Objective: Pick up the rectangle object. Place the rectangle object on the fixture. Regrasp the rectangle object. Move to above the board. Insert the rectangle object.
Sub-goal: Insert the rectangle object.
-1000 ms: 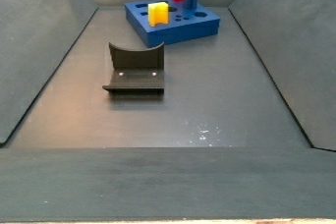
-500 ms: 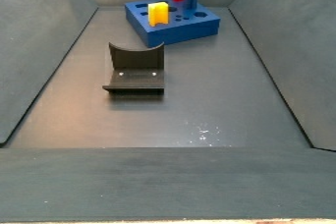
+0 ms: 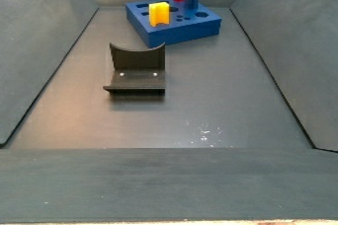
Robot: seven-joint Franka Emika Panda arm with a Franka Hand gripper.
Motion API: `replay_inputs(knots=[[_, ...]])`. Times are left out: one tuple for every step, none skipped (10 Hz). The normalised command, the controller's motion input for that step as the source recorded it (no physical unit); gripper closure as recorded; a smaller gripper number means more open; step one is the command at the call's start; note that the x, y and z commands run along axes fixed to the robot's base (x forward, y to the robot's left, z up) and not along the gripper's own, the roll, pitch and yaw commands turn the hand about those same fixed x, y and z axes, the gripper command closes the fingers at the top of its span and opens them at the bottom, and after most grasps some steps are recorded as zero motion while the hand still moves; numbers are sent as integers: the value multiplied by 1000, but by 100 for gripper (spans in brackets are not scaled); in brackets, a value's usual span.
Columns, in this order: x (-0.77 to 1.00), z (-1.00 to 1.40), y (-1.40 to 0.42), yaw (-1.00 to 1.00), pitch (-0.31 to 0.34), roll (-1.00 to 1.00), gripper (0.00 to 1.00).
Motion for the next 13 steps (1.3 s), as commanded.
replay_inputs(knots=[[0, -280, 0, -951, 0, -203, 100], [0, -274, 0, -946, 0, -209, 100], [43, -226, -3, -903, 0, -269, 100], [360, -269, 0, -686, 37, -414, 100], [206, -34, 0, -49, 200, -157, 100], [126, -60, 0, -60, 49, -129, 100], [483, -266, -557, -117, 29, 0, 100], [686, -311, -606, -166, 0, -17, 100], [660, -320, -526, -189, 0, -114, 100], [631, -234, -426, -260, 0, -209, 100], [0, 0, 0, 0, 0, -43, 100], [0, 0, 63, 0, 0, -129, 100], [-29, 17, 617, 0, -11, -537, 100]])
